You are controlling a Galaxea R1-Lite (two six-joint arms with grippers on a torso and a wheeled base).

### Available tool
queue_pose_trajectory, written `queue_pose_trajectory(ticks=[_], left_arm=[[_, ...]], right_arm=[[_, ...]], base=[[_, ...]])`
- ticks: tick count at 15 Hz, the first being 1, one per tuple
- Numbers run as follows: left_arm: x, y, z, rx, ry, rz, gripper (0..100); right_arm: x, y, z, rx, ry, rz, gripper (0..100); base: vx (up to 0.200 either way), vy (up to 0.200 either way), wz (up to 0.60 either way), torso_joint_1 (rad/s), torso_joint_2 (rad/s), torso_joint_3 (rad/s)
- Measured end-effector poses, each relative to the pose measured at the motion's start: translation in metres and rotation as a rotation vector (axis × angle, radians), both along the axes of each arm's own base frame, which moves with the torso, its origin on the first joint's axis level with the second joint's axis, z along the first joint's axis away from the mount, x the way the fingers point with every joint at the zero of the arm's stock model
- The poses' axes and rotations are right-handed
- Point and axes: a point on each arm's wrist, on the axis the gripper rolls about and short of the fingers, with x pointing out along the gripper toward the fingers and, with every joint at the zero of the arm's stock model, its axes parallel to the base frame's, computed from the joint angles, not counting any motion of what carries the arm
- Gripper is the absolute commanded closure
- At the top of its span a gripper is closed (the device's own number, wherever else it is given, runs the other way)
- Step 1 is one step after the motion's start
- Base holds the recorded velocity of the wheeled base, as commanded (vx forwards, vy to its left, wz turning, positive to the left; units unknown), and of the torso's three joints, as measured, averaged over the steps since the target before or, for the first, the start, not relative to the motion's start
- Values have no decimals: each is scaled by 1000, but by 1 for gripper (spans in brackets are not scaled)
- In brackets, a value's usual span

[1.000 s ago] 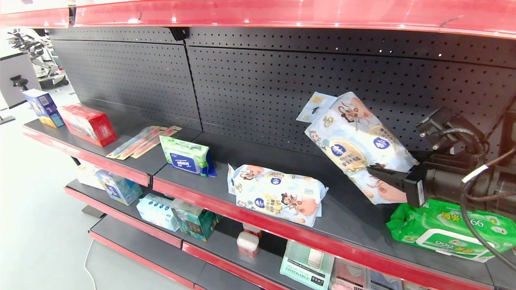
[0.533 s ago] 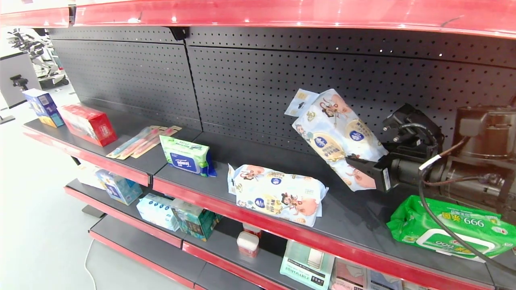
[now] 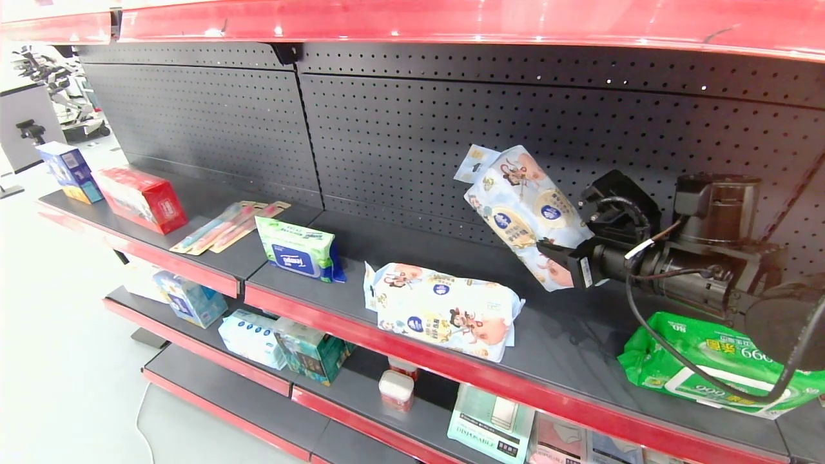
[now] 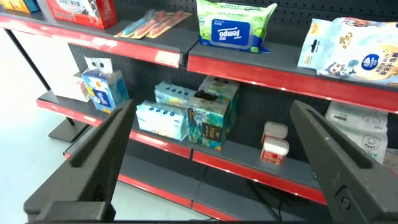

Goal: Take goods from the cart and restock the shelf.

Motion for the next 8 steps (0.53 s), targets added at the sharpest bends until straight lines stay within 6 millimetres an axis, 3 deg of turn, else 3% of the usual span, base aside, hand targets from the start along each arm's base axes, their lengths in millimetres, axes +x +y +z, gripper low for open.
queue_pose_trajectory(ticks=[8], left_arm=[[0,0,0,0,0,0,0]], right_arm=[[32,-5,-19,-92,7,-12,100]], base=[[0,0,0,0,0,0]])
